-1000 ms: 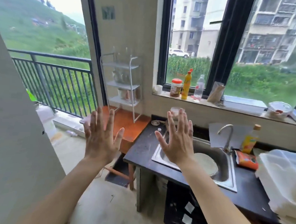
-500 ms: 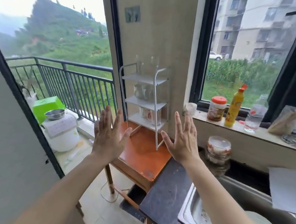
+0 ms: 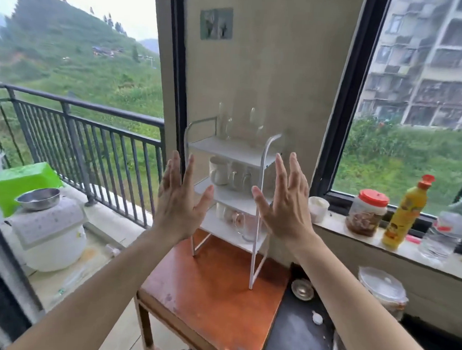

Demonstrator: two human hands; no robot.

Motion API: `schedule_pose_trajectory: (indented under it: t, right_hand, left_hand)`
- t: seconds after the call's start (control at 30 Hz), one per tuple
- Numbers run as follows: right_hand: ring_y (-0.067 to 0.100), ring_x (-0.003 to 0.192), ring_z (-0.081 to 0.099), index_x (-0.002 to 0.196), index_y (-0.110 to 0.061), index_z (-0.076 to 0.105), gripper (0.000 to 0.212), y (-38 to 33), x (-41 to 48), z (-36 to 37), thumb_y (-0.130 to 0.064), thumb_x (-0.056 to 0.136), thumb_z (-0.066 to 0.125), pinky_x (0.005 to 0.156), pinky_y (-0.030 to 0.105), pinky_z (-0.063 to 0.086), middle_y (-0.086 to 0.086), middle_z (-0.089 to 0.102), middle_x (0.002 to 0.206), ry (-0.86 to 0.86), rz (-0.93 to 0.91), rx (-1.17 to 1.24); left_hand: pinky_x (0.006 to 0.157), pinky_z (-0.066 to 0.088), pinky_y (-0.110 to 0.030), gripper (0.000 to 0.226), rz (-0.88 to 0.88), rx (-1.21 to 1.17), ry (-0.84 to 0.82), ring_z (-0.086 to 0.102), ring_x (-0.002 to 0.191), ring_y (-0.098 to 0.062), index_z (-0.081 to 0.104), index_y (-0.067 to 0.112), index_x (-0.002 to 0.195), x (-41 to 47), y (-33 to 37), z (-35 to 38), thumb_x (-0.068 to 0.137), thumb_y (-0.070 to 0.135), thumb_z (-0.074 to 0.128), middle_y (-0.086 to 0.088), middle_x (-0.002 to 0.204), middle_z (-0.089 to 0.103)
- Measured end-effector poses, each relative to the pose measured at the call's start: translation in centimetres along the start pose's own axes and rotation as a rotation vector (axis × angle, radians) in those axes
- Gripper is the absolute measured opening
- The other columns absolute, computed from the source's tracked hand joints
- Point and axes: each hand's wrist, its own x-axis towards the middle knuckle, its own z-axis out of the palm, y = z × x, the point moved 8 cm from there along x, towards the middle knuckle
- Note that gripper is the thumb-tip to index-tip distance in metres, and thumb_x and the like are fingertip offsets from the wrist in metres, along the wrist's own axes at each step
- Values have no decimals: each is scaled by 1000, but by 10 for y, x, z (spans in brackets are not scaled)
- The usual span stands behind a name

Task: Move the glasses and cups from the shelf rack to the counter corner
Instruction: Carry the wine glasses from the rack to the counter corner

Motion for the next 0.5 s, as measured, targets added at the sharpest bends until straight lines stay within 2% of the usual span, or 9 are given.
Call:
schedule_pose_trajectory:
  t: [0.13, 0.27, 0.4, 0.5]
  right_hand:
    - [36, 153, 17, 162, -18, 6, 82, -7, 70, 19, -53, 100, 47, 123, 50, 15, 23, 6, 167, 85, 66, -79]
    - [34, 154, 15, 161, -19, 7, 81, -11, 131, 38, -48, 100, 51, 121, 47, 16, 22, 7, 167, 133, 177, -26]
    - [29, 155, 9, 162, -18, 4, 88, -6, 175, 58, -37, 97, 60, 121, 40, 16, 18, 9, 167, 189, 279, 88]
    - [24, 153, 13, 161, -19, 4, 91, 5, 200, 75, -33, 94, 64, 118, 36, 19, 14, 15, 165, 222, 362, 157]
  left_hand:
    - [118, 6, -41, 82, 88, -108, -43, -5, 153, -25, -4, 29, 158, 77, -33, 18, 94, 65, 31, -7, 167, -11]
    - [121, 7, -42, 80, 143, -253, -94, -1, 154, -24, -1, 22, 159, 152, -55, 32, 99, 57, 39, -8, 168, -5]
    - [124, 13, -44, 76, 129, -408, -107, 6, 154, -21, 5, 17, 159, 212, -64, 49, 100, 47, 44, -6, 167, 9]
    - [121, 14, -35, 76, 90, -506, -99, 16, 151, -22, 11, 16, 159, 245, -69, 70, 100, 41, 51, -9, 165, 18]
